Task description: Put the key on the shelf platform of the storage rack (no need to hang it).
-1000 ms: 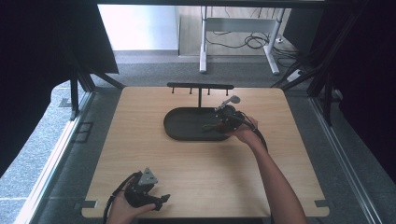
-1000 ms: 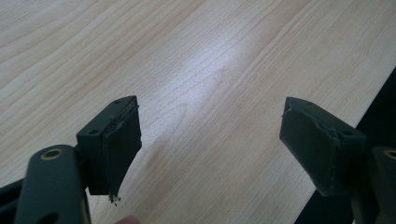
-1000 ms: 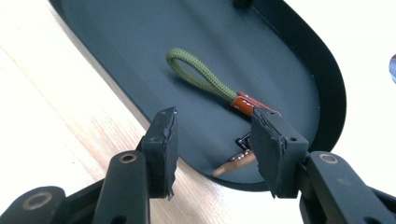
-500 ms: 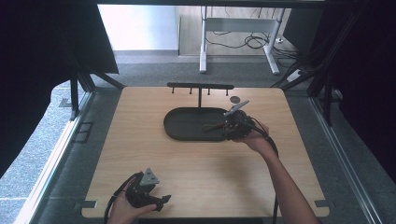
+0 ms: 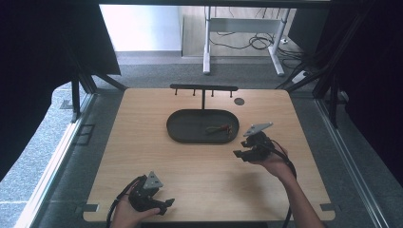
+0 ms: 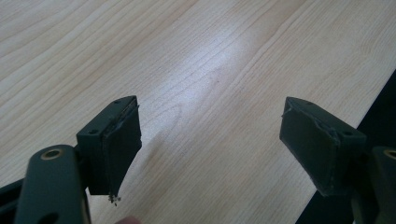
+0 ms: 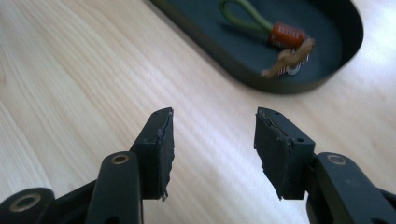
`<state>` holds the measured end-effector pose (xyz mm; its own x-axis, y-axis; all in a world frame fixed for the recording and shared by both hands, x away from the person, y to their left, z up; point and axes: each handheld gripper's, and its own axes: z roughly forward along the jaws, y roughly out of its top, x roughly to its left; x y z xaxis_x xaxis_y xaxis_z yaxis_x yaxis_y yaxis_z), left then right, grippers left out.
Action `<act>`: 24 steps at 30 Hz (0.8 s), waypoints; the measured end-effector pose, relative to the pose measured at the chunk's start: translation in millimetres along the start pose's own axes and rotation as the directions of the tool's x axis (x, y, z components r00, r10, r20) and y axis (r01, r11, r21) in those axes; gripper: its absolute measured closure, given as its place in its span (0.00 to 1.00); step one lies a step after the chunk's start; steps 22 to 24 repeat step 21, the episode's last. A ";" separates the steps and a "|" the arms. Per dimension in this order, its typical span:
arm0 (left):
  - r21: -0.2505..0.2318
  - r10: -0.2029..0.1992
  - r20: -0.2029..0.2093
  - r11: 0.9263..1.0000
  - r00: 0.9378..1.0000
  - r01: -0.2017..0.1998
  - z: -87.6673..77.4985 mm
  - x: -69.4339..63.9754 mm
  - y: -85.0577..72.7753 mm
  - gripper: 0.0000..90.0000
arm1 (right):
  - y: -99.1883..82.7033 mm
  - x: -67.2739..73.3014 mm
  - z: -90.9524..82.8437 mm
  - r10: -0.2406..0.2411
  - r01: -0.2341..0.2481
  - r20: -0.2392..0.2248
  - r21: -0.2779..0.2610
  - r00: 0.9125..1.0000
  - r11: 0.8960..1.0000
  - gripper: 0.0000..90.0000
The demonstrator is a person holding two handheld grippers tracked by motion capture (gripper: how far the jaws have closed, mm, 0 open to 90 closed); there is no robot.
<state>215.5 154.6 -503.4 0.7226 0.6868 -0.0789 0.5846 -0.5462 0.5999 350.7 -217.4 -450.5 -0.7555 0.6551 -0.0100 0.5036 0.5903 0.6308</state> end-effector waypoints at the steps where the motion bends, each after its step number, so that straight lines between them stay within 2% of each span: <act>1: -0.001 -0.003 -0.003 1.000 1.000 0.003 -0.5 0.7 -0.4 0.23 | -6.2 1.2 -0.4 0.006 -0.006 0.002 -0.001 1.000 1.000 0.53; 3: -0.005 -0.008 -0.011 1.000 1.000 0.008 -2.3 2.8 -1.2 0.24 | -27.5 3.5 -1.7 0.031 -0.031 -0.002 -0.010 1.000 0.999 0.52; 5: -0.007 -0.017 -0.015 1.000 1.000 0.017 -3.1 3.3 -1.6 0.24 | -32.3 4.0 -2.1 0.038 -0.038 -0.003 -0.012 0.999 0.999 0.52; 6: -0.008 -0.019 -0.016 1.000 1.000 0.019 -3.5 4.0 -1.8 0.24 | -45.3 4.5 -3.5 0.057 -0.057 -0.005 -0.020 0.998 0.998 0.51; 11: -0.008 -0.030 -0.026 1.000 0.999 0.030 -2.6 5.1 -2.3 0.24 | -63.5 1.7 -2.8 0.090 -0.089 0.002 -0.045 0.996 0.995 0.50; 14: -0.004 -0.023 -0.025 1.000 0.999 0.023 -0.2 4.7 -1.9 0.24 | -65.9 0.0 -2.1 0.090 -0.089 0.012 -0.038 0.996 0.995 0.49; 17: -0.001 -0.027 -0.021 1.000 0.999 0.027 2.1 4.0 -1.1 0.24 | -65.2 -2.3 -5.5 0.099 -0.096 0.038 -0.075 0.994 0.993 0.45; 21: -0.005 -0.033 -0.015 0.999 0.999 0.033 3.5 2.9 2.0 0.24 | -63.8 -5.4 -7.3 0.110 -0.105 0.047 -0.109 0.993 0.988 0.42; 24: -0.005 -0.033 -0.015 0.999 0.999 0.033 3.5 2.9 2.0 0.24 | -63.8 -5.4 -7.3 0.110 -0.105 0.047 -0.109 0.993 0.988 0.42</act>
